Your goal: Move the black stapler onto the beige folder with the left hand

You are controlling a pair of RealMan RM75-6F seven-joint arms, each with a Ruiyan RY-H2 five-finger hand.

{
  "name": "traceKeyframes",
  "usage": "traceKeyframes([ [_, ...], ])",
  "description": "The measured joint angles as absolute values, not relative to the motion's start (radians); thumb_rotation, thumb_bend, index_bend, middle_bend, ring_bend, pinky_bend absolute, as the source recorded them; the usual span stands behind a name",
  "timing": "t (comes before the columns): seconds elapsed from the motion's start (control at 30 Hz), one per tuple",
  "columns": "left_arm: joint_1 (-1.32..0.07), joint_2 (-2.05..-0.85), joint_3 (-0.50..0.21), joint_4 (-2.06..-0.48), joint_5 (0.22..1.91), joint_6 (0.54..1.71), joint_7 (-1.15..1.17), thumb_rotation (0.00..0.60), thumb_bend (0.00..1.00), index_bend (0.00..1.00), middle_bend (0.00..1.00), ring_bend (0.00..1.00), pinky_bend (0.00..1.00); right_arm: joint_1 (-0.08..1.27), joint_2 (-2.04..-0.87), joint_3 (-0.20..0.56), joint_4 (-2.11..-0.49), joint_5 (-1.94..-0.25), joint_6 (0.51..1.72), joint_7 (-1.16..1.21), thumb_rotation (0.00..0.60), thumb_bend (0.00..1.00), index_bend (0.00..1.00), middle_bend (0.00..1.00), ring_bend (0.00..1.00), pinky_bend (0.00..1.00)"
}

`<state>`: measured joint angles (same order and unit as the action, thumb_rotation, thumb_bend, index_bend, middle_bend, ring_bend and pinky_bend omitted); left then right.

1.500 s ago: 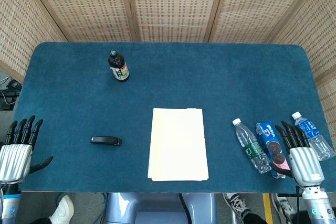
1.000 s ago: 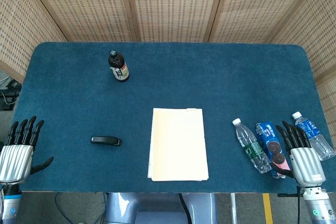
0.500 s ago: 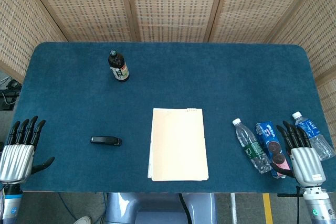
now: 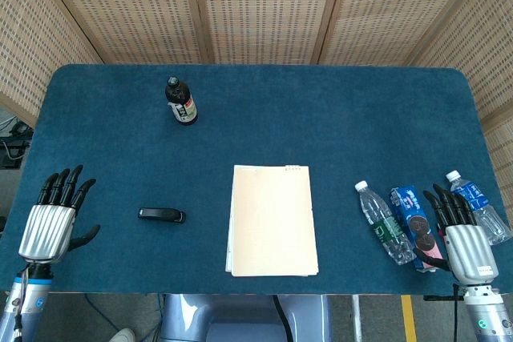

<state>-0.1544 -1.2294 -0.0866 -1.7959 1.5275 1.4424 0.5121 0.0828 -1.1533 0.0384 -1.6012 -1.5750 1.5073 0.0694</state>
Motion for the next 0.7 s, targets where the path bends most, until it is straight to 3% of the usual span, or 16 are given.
traceKeyframes([
  [0.4, -0.295, -1.281, -0.146, -1.821, 1.341, 1.226, 0.595, 0.600, 0.25, 0.37, 0.16, 0.18, 0.20, 0.083, -1.143, 0.046, -1.602, -1.566, 1.508, 0.099, 0.600, 0.14, 0.05, 0.00, 0.00, 0.00],
  [0.7, -0.384, -1.388, -0.165, -1.761, 1.218, 1.149, 0.691, 0.600, 0.26, 0.42, 0.20, 0.20, 0.21, 0.083, -1.137, 0.048, -1.602, -1.563, 1.507, 0.116, 0.600, 0.14, 0.05, 0.00, 0.00, 0.00],
])
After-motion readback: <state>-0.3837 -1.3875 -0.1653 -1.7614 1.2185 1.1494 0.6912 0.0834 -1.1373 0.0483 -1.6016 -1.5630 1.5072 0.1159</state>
